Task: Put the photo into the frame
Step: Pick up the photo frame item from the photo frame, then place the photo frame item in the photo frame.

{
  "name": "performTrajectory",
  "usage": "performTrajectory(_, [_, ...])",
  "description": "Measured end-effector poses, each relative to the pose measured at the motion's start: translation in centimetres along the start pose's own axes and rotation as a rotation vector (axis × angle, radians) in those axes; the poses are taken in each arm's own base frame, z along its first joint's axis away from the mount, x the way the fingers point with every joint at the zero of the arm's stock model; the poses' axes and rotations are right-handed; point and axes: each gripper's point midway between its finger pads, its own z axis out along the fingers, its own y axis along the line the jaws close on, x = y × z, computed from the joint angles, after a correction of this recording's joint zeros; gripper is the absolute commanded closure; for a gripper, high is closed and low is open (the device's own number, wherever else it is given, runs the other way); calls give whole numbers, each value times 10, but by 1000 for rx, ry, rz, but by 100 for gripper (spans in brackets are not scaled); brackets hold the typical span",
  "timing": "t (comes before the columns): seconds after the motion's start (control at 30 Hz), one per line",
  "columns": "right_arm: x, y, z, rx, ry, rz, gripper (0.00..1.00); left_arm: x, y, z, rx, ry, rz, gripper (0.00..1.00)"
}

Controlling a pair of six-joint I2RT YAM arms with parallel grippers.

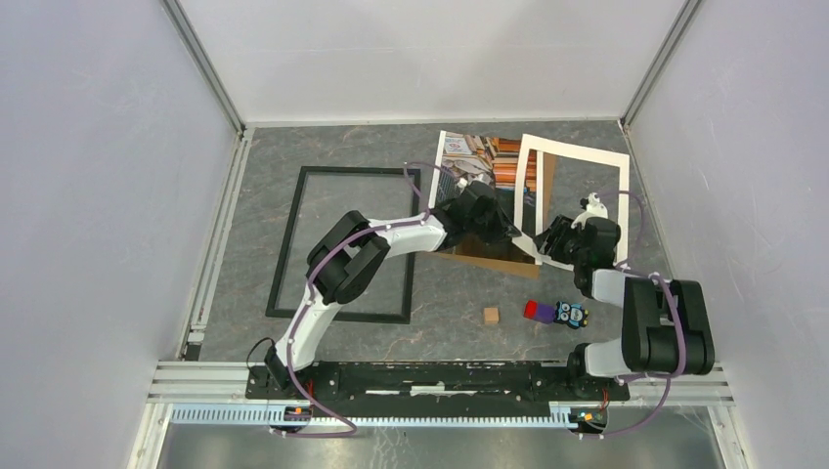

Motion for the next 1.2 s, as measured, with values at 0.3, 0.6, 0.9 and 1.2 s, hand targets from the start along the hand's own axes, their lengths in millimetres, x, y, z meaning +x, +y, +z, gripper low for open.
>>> performTrajectory(0.3, [-56,-11,-42,181,-101,-158,27,-25,-36,-18,-85,-1,237,98])
performTrajectory(0.6, [-112,-1,-106,269,-283,-268,20,-93,-71,-155,-384,-168,610,98])
performTrajectory(0.9, [-85,-1,-83,204,-190,-254,24,-175,-121,-464,-671,-720,735,98])
performTrajectory(1.2, [-61,3,-68,132,-137,-224,24,-146,-23,-496,-1191,-584,931,98])
